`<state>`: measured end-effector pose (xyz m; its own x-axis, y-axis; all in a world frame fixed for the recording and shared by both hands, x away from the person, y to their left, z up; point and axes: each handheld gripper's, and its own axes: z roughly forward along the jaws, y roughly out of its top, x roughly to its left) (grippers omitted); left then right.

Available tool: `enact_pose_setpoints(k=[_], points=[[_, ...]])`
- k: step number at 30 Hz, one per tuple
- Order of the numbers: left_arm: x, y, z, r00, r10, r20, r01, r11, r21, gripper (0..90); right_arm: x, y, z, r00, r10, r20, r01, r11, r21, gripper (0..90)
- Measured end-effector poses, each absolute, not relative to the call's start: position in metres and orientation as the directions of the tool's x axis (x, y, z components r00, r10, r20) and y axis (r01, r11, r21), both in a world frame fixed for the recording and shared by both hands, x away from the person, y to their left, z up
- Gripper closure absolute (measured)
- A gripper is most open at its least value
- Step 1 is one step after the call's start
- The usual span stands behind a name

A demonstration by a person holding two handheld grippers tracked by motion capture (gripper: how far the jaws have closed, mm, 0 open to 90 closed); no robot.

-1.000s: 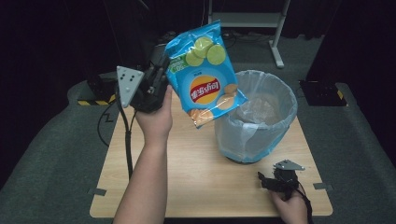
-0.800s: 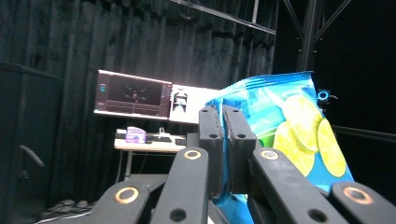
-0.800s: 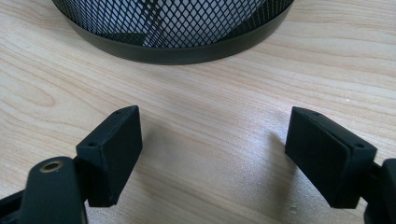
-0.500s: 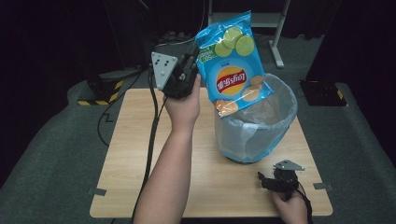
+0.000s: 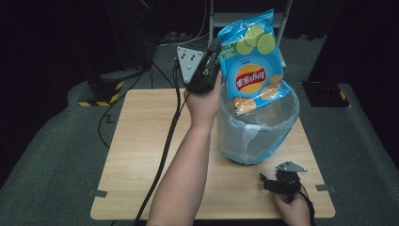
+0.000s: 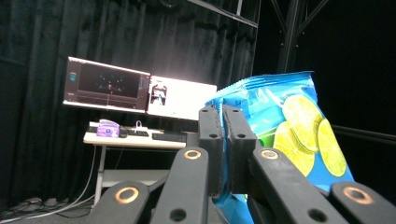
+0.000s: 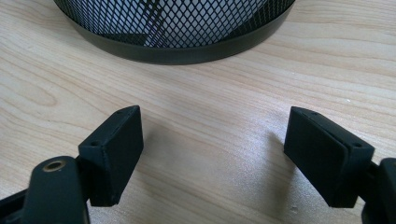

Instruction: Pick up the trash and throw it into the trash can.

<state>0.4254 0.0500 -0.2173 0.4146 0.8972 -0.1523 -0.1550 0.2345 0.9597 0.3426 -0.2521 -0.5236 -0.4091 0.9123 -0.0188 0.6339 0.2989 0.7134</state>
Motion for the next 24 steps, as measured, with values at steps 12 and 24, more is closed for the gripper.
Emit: enact_pose_setpoints(k=[12,24], points=[[0.423,0.044,-0.239,0.410,0.906,-0.104,-0.142,0.177,0.974,86.9,0.343,-0.252,-0.524,-0.410,0.912,-0.018,0.634,0.299,0.713,19.7],[0.411,0.044,-0.259,0.420,0.905,-0.064,-0.137,0.133,0.982,86.3,0.343,-0.252,-0.524,-0.409,0.912,-0.019,0.634,0.299,0.713,19.7]])
